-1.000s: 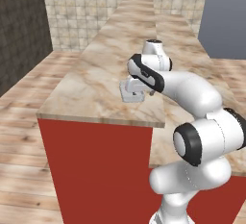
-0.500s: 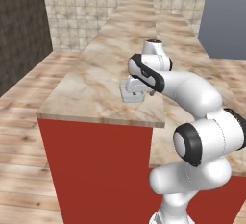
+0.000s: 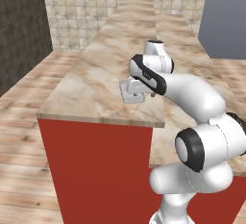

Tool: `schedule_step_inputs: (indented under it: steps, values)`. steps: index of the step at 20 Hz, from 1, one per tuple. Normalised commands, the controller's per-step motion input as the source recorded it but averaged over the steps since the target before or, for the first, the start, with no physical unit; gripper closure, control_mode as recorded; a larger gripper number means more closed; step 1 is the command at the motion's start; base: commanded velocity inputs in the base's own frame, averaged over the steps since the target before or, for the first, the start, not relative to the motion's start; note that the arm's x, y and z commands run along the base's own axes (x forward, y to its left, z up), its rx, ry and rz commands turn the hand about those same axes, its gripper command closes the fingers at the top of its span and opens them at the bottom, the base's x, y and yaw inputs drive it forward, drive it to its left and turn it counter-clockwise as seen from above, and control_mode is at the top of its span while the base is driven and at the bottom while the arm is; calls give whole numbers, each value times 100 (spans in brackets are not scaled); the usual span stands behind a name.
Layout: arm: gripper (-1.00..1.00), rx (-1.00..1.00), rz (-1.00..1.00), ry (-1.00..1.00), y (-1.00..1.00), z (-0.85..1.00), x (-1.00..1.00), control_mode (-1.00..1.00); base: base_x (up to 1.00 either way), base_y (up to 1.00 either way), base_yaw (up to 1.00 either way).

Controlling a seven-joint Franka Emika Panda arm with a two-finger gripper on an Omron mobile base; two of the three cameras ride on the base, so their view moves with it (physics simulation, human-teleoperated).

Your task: Pick the bowl and tupperware and place them in the sink. Then turn on the water.

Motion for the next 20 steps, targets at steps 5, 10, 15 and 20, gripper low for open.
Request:
schedule_step_inputs:
  steps: [5, 10, 15, 20]
  values:
    - [-100, 0, 0, 0, 0, 0, 0, -100, 0, 0, 0]
    - [100, 0, 0, 0, 0, 0, 0, -100, 0, 0, 0]
    - [100, 0, 0, 0, 0, 0, 0, -100, 0, 0, 0]
    - [100, 0, 0, 0, 0, 0, 0, -100, 0, 0, 0]
